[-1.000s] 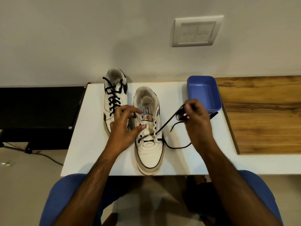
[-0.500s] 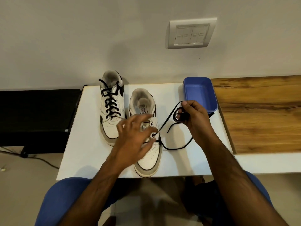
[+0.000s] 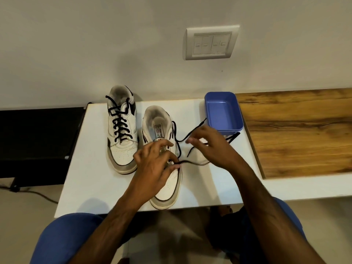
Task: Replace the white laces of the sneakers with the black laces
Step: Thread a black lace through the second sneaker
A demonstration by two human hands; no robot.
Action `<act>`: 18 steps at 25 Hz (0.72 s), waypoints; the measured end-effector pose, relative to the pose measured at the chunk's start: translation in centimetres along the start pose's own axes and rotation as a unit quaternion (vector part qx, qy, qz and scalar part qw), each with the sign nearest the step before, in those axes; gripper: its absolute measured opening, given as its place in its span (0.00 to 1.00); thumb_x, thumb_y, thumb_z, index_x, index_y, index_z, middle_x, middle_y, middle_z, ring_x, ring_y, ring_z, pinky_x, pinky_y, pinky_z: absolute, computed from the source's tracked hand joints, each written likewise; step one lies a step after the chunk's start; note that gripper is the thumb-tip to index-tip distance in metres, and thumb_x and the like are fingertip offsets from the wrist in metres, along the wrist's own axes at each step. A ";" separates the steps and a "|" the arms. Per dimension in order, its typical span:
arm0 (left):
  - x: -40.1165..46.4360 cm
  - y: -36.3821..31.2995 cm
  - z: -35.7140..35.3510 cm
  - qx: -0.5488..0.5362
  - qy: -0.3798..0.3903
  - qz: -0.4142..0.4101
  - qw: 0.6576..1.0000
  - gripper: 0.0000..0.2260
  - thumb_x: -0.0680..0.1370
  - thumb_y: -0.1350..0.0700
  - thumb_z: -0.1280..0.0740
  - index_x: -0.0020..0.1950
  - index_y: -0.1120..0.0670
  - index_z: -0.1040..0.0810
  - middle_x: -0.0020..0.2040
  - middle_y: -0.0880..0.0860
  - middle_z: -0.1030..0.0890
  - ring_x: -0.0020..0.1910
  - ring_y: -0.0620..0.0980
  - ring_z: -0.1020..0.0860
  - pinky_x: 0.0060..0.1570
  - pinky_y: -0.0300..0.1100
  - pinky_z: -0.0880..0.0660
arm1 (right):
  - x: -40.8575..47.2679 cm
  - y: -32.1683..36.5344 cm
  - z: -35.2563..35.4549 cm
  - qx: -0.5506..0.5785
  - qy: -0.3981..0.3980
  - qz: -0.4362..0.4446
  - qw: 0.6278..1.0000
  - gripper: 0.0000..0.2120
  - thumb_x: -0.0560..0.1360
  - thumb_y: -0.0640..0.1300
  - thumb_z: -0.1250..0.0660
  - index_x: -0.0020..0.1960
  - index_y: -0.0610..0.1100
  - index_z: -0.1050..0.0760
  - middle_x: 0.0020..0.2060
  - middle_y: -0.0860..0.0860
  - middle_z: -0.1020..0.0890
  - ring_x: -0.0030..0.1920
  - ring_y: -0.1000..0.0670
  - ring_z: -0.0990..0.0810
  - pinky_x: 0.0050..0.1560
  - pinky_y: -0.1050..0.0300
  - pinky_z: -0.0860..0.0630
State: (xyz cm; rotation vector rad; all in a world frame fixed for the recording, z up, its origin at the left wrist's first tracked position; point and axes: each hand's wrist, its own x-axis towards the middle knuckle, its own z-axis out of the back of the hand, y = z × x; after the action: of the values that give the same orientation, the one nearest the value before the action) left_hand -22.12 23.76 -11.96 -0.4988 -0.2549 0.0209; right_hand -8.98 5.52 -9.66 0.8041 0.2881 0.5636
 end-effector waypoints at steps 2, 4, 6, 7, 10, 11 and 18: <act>0.2 0.0 -0.1 -0.022 -0.016 0.029 0.999 0.07 0.78 0.41 0.36 0.48 0.42 0.23 0.66 0.42 0.32 0.68 0.47 0.38 0.55 0.48 0.44 | -1.2 1.1 0.0 0.000 0.137 -0.026 0.990 0.17 0.79 0.64 0.39 0.49 0.53 0.17 0.48 0.57 0.18 0.51 0.56 0.20 0.60 0.48 0.25; 0.2 0.1 0.0 -0.028 -0.023 0.038 0.999 0.05 0.77 0.43 0.33 0.48 0.43 0.24 0.65 0.43 0.31 0.67 0.47 0.36 0.54 0.49 0.41 | -1.9 1.9 0.1 0.070 0.238 -0.031 0.968 0.14 0.81 0.56 0.36 0.46 0.48 0.19 0.42 0.54 0.16 0.45 0.55 0.19 0.55 0.54 0.23; 0.1 0.4 0.3 -0.033 -0.016 0.027 0.999 0.05 0.77 0.45 0.29 0.46 0.43 0.23 0.64 0.43 0.30 0.65 0.47 0.35 0.53 0.48 0.43 | -1.8 2.1 0.7 0.233 0.211 -0.024 0.949 0.12 0.82 0.48 0.36 0.43 0.43 0.22 0.36 0.50 0.19 0.40 0.50 0.21 0.52 0.53 0.24; 0.1 0.6 0.6 -0.020 -0.008 0.008 1.000 0.06 0.76 0.46 0.27 0.46 0.43 0.23 0.64 0.43 0.29 0.65 0.47 0.35 0.52 0.47 0.45 | -1.7 2.1 1.3 0.345 0.155 -0.025 0.925 0.13 0.82 0.47 0.37 0.42 0.42 0.24 0.33 0.48 0.23 0.38 0.48 0.23 0.51 0.51 0.26; 0.3 1.3 1.1 0.030 0.012 -0.050 0.998 0.06 0.74 0.47 0.26 0.46 0.44 0.22 0.63 0.43 0.28 0.64 0.48 0.33 0.53 0.45 0.47 | -1.3 1.6 3.3 0.658 -0.022 -0.048 0.751 0.14 0.83 0.48 0.41 0.40 0.44 0.29 0.30 0.50 0.33 0.32 0.52 0.32 0.45 0.54 0.30; 0.4 1.5 1.3 0.035 0.012 -0.054 0.998 0.06 0.75 0.45 0.28 0.47 0.44 0.22 0.62 0.42 0.28 0.64 0.48 0.32 0.53 0.45 0.46 | -1.3 1.5 3.6 0.679 -0.054 -0.055 0.730 0.15 0.83 0.48 0.42 0.40 0.44 0.29 0.30 0.51 0.34 0.31 0.53 0.35 0.40 0.57 0.32; 1.0 -2.4 2.9 -0.391 0.020 0.092 0.915 0.23 0.77 0.52 0.28 0.71 0.41 0.28 0.63 0.42 0.22 0.57 0.46 0.20 0.54 0.38 0.21 | -1.9 5.6 -0.3 0.295 0.140 -0.032 0.944 0.12 0.84 0.45 0.40 0.46 0.40 0.24 0.28 0.58 0.27 0.29 0.60 0.33 0.30 0.65 0.38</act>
State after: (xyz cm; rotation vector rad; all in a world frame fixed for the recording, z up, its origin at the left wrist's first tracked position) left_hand -21.98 23.10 -8.12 -1.3223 -0.1667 0.0937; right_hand -12.66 7.74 -5.58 1.2894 0.7675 0.5346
